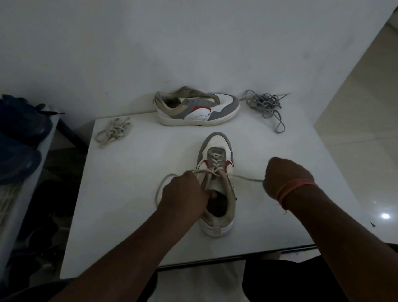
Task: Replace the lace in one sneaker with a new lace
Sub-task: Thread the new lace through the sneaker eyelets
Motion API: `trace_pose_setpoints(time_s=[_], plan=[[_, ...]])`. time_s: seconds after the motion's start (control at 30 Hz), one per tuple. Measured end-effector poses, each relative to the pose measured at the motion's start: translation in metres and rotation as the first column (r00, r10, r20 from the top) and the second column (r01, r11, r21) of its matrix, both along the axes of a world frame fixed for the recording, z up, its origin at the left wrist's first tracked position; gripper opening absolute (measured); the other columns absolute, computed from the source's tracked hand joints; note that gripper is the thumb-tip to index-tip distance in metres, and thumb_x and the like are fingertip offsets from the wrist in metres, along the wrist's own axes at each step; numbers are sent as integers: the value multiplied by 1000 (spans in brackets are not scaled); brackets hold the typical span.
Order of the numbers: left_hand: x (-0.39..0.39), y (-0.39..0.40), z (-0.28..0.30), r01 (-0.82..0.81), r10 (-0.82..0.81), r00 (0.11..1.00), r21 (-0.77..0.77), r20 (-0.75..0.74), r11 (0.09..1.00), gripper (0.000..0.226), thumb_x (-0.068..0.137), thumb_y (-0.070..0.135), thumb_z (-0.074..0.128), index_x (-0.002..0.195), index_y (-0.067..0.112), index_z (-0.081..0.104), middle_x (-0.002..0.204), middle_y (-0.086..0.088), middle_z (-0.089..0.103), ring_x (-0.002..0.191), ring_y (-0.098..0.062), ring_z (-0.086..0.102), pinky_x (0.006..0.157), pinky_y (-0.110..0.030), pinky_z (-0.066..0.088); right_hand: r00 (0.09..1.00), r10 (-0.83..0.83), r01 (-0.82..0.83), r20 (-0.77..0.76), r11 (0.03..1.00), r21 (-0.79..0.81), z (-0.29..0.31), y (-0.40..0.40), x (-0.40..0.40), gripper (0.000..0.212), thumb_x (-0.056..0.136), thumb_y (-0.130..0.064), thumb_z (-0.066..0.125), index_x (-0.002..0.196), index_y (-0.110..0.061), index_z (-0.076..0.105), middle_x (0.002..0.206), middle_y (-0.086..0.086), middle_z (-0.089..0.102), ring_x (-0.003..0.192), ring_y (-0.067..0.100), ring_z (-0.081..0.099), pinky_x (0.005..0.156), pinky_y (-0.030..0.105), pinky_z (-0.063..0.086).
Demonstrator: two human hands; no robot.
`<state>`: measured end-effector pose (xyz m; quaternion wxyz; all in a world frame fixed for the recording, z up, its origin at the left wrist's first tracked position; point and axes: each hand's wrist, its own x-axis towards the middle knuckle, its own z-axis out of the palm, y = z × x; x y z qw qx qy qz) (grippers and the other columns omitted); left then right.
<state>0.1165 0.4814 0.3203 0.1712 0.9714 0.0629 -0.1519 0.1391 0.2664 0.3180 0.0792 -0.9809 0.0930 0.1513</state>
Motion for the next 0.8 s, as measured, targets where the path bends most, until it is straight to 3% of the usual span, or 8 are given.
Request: trace_pose_setpoints(time_s=[0.1, 0.17, 0.27, 0.37, 0.43, 0.53, 0.63, 0.8], plan=[[-2, -2, 0, 56, -56, 998, 18, 7, 998, 41, 92, 44, 66, 116, 13, 56, 112, -8, 66, 103, -28, 63, 74, -31, 41, 963, 261, -270, 71, 912, 310, -4, 23, 3, 28, 94, -12, 54, 121, -17, 58, 114, 9, 57, 99, 27, 60, 81, 31, 48], [-1, -2, 3, 47, -47, 999, -2, 4, 999, 34, 94, 42, 64, 111, 13, 56, 108, -9, 66, 98, -28, 65, 71, -31, 42, 946, 283, -323, 158, 860, 394, 0, 38, 4, 15, 97, -12, 55, 107, -17, 65, 102, 5, 56, 89, 23, 59, 76, 26, 43], [-1, 0, 6, 11, -14, 999, -78, -32, 997, 34, 87, 46, 70, 99, 17, 56, 98, -7, 68, 84, -28, 70, 71, -32, 53, 979, 174, -197, 104, 941, 275, -4, 37, 4, 9, 94, -17, 57, 91, -18, 65, 95, 5, 65, 89, 25, 63, 75, 30, 47], [-1, 1, 9, 11, -17, 998, -103, -63, 995, 39, 83, 49, 75, 92, 19, 52, 97, -8, 68, 83, -31, 71, 77, -37, 57, 998, -57, 56, -7, 996, -63, 1, 13, -1, 21, 88, -24, 55, 106, -18, 65, 110, 9, 68, 104, 31, 64, 90, 38, 48], [0, 2, 9, 8, -17, 997, -115, -78, 993, 40, 82, 50, 75, 92, 19, 51, 97, -9, 70, 83, -32, 71, 80, -40, 58, 993, -75, 60, -89, 984, -168, 2, 5, -5, 26, 87, -23, 52, 111, -19, 63, 115, 8, 66, 108, 32, 62, 95, 41, 45], [1, 2, 9, 18, -27, 997, -122, -71, 992, 37, 85, 47, 73, 94, 18, 51, 98, -10, 69, 84, -32, 71, 81, -41, 58, 991, 133, -132, -25, 990, 45, -3, 16, -2, 27, 92, -32, 58, 117, -21, 60, 117, 7, 61, 105, 29, 61, 94, 42, 49], [1, 1, 7, 41, -46, 998, -106, -47, 994, 29, 91, 41, 67, 95, 17, 51, 99, -10, 68, 83, -30, 70, 81, -42, 58, 966, 214, -254, 146, 895, 367, -1, 37, 4, 8, 93, -20, 64, 100, -24, 65, 103, 2, 61, 91, 21, 59, 80, 31, 48], [2, 2, 6, -14, -1, 996, -173, -87, 985, 37, 84, 46, 74, 91, 18, 51, 92, -9, 68, 78, -30, 71, 77, -43, 60, 999, 8, -11, 48, 998, 59, -6, 23, 2, 12, 88, -21, 59, 96, -15, 65, 89, 5, 66, 84, 25, 64, 76, 32, 51]])
